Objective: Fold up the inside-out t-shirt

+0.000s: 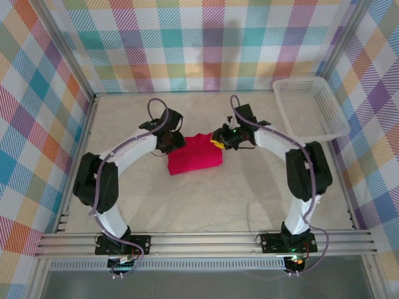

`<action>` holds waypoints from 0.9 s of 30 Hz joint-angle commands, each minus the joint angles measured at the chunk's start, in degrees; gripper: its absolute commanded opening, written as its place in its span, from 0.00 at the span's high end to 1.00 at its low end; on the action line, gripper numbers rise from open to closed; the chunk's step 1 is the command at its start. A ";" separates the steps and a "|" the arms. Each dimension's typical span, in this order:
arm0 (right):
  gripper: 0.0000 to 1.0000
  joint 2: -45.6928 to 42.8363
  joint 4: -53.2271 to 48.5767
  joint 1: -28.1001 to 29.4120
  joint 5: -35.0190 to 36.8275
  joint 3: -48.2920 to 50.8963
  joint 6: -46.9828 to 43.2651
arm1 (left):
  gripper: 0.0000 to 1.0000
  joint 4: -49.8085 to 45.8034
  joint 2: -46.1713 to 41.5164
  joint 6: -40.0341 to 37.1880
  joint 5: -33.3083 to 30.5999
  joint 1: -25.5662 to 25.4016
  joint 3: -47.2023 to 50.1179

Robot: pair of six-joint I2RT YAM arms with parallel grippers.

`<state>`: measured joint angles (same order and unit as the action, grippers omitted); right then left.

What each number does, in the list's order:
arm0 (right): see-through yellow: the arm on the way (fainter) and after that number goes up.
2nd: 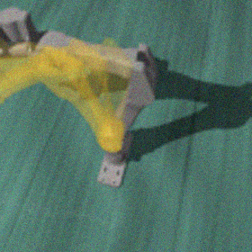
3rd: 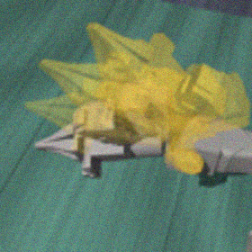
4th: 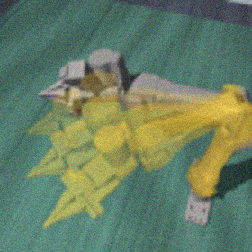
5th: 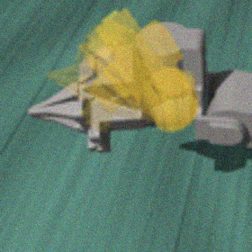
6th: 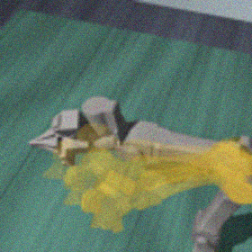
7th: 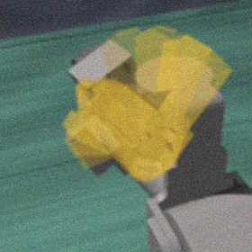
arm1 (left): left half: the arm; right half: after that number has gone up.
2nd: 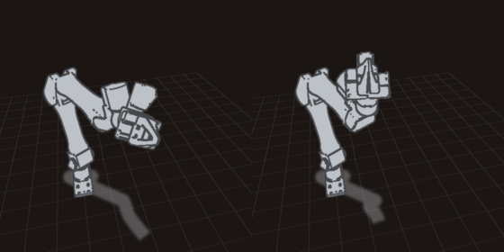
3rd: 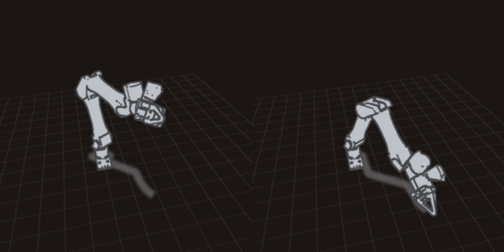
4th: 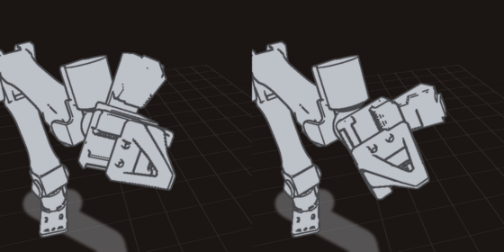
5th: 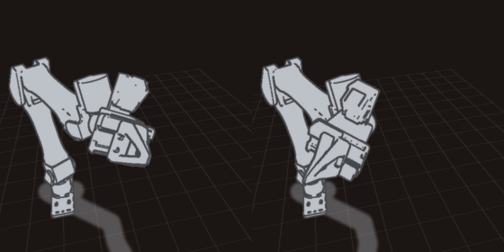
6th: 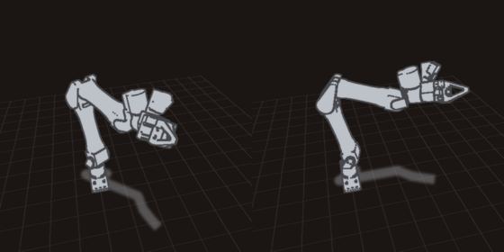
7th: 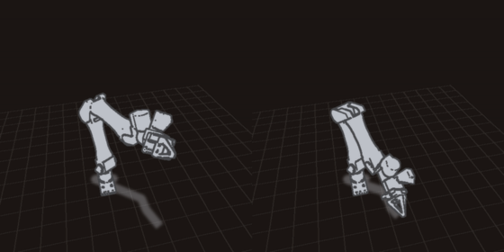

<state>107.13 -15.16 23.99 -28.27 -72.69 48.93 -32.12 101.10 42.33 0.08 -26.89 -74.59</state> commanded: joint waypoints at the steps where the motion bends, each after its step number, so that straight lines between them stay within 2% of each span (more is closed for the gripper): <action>1: 0.73 5.24 5.17 0.27 -2.98 0.75 6.29 | 0.60 5.32 5.36 3.16 6.60 0.85 2.04; 6: 0.73 11.96 1.28 0.19 2.34 -2.63 6.02 | 0.59 3.62 12.50 0.90 5.09 5.37 0.15; 12: 0.70 18.92 -2.73 0.01 6.77 -11.35 5.08 | 0.55 -4.39 23.82 -5.63 3.39 9.29 -14.48; 19: 0.68 33.62 -8.41 0.36 10.32 -35.18 4.16 | 0.54 -14.36 38.86 -9.25 3.08 15.60 -39.56; 23: 0.66 44.20 -14.18 0.42 7.80 -54.42 4.51 | 0.53 -17.27 45.80 -9.37 6.08 20.64 -51.74; 25: 0.66 47.70 -17.93 0.45 6.63 -62.81 4.03 | 0.53 -17.73 47.37 -9.52 8.14 21.83 -55.10; 27: 0.66 48.40 -18.30 0.44 6.33 -66.22 3.73 | 0.51 -16.81 47.08 -10.36 9.26 21.92 -55.62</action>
<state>152.79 -24.67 24.75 -23.16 -135.09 53.91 -42.59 144.88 34.22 10.07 -6.85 -129.84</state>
